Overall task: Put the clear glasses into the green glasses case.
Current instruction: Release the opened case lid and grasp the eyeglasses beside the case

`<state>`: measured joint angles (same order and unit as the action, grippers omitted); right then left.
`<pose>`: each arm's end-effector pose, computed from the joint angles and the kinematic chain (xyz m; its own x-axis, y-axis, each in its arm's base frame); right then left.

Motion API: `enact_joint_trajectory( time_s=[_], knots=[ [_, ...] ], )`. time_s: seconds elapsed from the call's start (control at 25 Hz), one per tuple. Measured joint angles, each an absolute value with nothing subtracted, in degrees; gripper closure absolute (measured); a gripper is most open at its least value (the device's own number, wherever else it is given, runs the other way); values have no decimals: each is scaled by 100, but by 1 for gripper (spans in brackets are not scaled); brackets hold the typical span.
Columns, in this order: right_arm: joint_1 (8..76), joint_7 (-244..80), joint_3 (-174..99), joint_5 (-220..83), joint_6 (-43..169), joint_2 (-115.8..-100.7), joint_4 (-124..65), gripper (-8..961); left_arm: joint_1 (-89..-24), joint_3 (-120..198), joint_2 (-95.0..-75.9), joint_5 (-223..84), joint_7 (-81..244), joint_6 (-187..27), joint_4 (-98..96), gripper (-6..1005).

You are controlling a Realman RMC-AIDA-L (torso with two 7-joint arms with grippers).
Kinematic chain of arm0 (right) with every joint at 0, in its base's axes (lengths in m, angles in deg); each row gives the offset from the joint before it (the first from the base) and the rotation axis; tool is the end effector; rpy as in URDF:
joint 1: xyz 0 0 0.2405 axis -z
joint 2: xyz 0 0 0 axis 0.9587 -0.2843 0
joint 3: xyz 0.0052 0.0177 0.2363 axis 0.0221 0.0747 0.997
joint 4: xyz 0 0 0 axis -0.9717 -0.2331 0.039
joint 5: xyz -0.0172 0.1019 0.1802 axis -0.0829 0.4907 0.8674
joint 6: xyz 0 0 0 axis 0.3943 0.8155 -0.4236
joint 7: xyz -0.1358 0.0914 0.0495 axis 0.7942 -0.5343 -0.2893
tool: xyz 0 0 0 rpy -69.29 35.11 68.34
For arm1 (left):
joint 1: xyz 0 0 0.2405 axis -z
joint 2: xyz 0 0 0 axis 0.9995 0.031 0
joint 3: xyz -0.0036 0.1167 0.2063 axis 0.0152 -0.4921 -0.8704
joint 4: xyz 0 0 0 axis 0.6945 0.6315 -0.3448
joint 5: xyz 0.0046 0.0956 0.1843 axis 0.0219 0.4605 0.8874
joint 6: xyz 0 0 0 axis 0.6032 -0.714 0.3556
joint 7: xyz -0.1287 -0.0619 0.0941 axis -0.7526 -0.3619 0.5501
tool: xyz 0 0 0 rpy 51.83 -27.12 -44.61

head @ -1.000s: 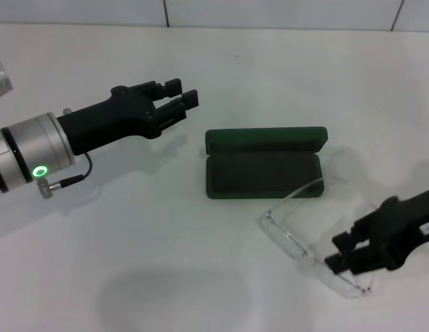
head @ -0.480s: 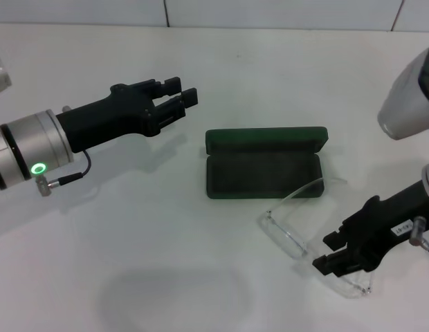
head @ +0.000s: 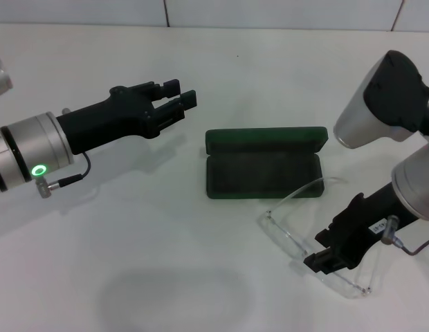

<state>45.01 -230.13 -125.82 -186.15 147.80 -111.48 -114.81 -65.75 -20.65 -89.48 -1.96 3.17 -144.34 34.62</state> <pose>0.1382 0.2825 -0.0457 0.8185 -0.5081 0.2682 -0.4788 -0.8612 -0.1704 -0.2236 0.3450 -0.0247 0.6304 0.3308 0.7023 0.6152 -0.7646 -0.1922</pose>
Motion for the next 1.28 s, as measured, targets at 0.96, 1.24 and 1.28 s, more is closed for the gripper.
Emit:
enact_joint_trajectory(
  time_s=[0.96,1.24,1.28],
  knots=[
    [3869,-23241,-13333,-18587,13959,-11172,-10187,546,-6562,-2057,-8976,-104,346,-14428,3463,573],
    [3894,-23261,-13325,-18577,13938,-11172,-10203,566,-6555,-2042,-8977,-104,346,-14422,3457,573],
    [3898,-23265,-13318,-18577,13942,-11171,-10203,582,-6555,-2042,-8977,-104,346,-14422,3457,573]
  ],
)
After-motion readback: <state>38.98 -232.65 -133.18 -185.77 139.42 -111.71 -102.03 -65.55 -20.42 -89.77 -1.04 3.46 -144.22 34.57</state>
